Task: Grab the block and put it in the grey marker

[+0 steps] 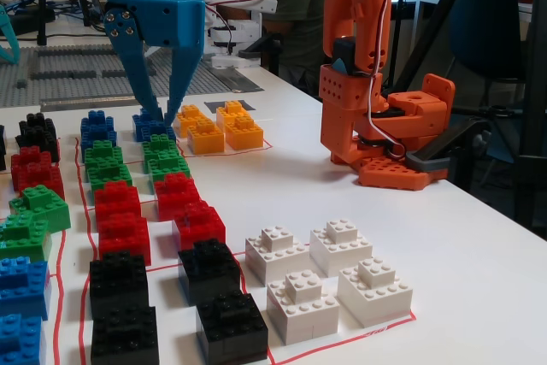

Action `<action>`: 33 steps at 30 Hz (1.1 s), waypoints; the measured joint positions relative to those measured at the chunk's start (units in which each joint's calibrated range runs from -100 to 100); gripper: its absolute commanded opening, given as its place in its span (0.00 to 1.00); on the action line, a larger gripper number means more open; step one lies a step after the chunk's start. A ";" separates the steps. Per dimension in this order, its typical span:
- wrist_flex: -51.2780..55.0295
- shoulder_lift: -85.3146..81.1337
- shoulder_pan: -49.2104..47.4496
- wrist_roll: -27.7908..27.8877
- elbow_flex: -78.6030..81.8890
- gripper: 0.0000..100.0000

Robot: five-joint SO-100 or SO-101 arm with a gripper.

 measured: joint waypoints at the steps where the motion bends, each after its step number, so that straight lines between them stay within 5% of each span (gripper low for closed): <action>1: 0.00 0.00 0.00 0.00 0.00 0.00; 13: 0.88 0.00 10.79 1.17 0.09 0.00; 33: 7.21 -0.09 32.64 14.11 -4.50 0.05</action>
